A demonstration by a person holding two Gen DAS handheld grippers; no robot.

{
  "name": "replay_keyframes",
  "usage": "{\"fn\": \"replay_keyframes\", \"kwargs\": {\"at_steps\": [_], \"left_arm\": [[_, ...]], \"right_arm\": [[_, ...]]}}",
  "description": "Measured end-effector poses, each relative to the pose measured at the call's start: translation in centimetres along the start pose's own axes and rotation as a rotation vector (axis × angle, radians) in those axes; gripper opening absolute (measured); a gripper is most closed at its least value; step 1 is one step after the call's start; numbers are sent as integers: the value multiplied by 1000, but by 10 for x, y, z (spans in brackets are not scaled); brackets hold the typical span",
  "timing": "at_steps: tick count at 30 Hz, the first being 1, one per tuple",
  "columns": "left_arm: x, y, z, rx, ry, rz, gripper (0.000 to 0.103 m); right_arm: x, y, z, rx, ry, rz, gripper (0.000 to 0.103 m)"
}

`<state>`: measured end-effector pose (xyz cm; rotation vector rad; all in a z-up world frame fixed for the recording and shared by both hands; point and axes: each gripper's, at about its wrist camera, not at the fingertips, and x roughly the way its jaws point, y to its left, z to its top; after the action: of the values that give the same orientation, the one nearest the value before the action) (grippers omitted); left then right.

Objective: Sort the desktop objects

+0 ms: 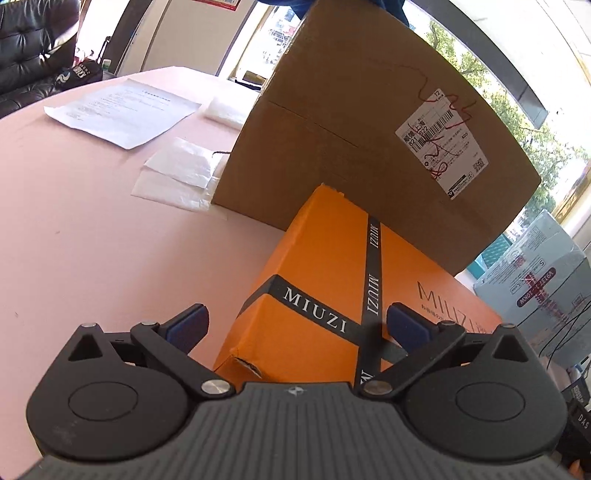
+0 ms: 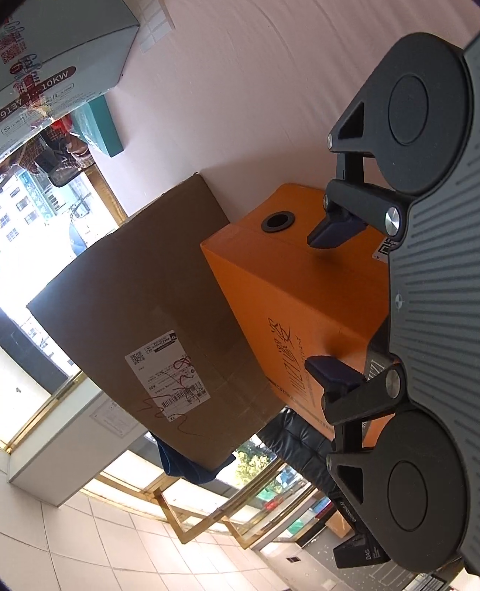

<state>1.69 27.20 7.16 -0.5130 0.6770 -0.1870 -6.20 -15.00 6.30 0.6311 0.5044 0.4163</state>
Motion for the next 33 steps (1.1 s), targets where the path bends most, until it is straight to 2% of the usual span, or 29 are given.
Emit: {"fn": "replay_keyframes", "kwargs": {"at_steps": [2,4,8,11,12,15,17,19,21,33], "left_arm": [[5,13,-2,-72,19,-57,103],[9,22,-5,-132,32,-95,103],[4,10,-4,-62,3,-56,103],[5,-2,3,-9,8,-3,103],[8,-4,5,-9,21,-8,103],[14,-3,5,-36,53,-27,103],[14,-4,5,-34,51,-26,103],[13,-3,4,-37,47,-24,103],[12,-4,3,-38,43,-17,102],[-10,-1,-1,-44,1,0,82]], "right_arm": [[1,-3,-1,-1,-1,12,60],[2,-8,-3,25,1,21,67],[2,-11,1,67,17,4,76],[-2,-9,6,83,1,-57,83],[-2,-9,7,87,0,-56,87],[1,-14,11,129,31,-14,87],[2,-14,14,129,38,-13,81],[4,-11,17,95,48,-31,60],[5,-7,19,86,50,-25,49],[9,8,23,43,72,-74,45]]}}
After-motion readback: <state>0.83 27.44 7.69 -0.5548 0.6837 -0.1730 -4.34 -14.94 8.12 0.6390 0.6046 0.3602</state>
